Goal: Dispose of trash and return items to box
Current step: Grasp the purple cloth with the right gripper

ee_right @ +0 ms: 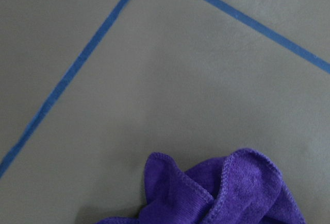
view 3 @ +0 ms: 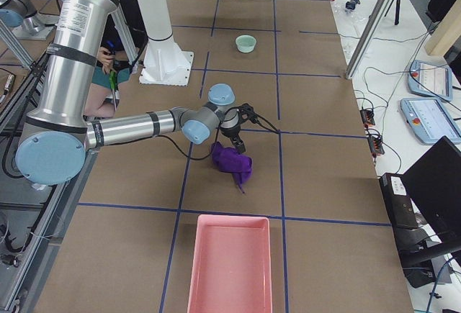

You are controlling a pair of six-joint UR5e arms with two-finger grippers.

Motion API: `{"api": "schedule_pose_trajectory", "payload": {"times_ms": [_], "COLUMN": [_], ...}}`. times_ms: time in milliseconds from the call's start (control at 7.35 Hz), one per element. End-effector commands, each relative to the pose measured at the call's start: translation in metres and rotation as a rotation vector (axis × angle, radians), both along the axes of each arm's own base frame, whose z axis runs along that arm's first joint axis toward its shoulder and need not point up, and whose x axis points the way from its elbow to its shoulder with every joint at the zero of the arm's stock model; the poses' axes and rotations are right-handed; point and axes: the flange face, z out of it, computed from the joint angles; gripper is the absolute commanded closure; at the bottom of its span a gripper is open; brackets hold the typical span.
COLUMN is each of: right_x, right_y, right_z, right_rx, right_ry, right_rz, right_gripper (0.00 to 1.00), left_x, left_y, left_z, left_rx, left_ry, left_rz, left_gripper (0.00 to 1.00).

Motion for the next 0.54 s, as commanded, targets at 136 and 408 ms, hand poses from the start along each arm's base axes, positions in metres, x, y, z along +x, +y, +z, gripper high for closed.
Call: {"api": "schedule_pose_trajectory", "payload": {"times_ms": [136,408], "right_x": [-0.0241,-0.0264], "right_y": [0.0111,0.0099], "right_z": [0.0379,0.0328], "right_rx": [0.019,0.044], "right_ry": [0.064,0.062], "right_rz": [-0.039,-0.052], "right_gripper": [0.46,1.0], "left_x": [-0.0001,0.0], "left_y": [-0.0004,-0.0003], "left_z": [-0.0028,-0.0021], "left_rx": [0.006,0.004], "left_ry": [0.004,0.005], "left_rz": [0.002,0.002], "left_gripper": [0.0,0.0]}}
